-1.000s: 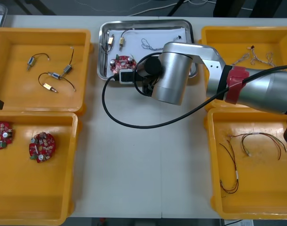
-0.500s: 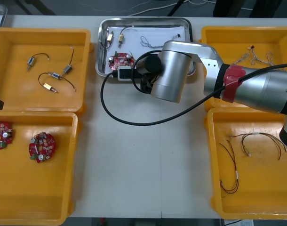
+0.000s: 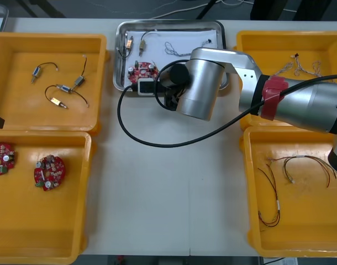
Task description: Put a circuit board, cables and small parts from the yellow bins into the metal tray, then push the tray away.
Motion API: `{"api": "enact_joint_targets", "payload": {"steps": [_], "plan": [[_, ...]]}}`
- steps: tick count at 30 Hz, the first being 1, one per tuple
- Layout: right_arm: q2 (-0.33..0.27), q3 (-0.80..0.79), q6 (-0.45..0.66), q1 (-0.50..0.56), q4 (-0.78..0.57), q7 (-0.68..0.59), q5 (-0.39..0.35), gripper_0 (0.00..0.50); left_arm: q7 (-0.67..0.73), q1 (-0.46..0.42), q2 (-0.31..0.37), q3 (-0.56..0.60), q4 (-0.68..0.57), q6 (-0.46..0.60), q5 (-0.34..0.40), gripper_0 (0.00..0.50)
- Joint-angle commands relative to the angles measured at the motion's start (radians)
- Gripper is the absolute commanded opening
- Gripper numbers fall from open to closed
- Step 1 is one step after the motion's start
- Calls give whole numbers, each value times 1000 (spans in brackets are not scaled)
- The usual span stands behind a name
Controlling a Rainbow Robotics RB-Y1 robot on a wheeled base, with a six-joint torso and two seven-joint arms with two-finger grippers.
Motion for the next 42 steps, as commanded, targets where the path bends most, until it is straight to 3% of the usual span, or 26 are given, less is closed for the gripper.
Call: {"api": "enact_joint_targets", "payload": {"steps": [1,16,21,26,38,42], "plan": [[9,-2,61,-58,-63,31,-8,500,49,12,45,35,-25,10,8,500],[-32,-208,439,16,-327,22,-33,500,49,12,45,35,-25,10,8,500],[-67,-305,549,49,-409,3,-116,500,49,12,45,35,-25,10,8,500],[-150,-453,678,103,-506,-40,-263,500,49,12,45,35,-25,10,8,500],[-353,-622,744,232,-590,-290,-498,500,49,12,45,35,-25,10,8,500],[-410,-660,758,267,-593,-348,-538,500,49,12,45,35,-25,10,8,500]]}}
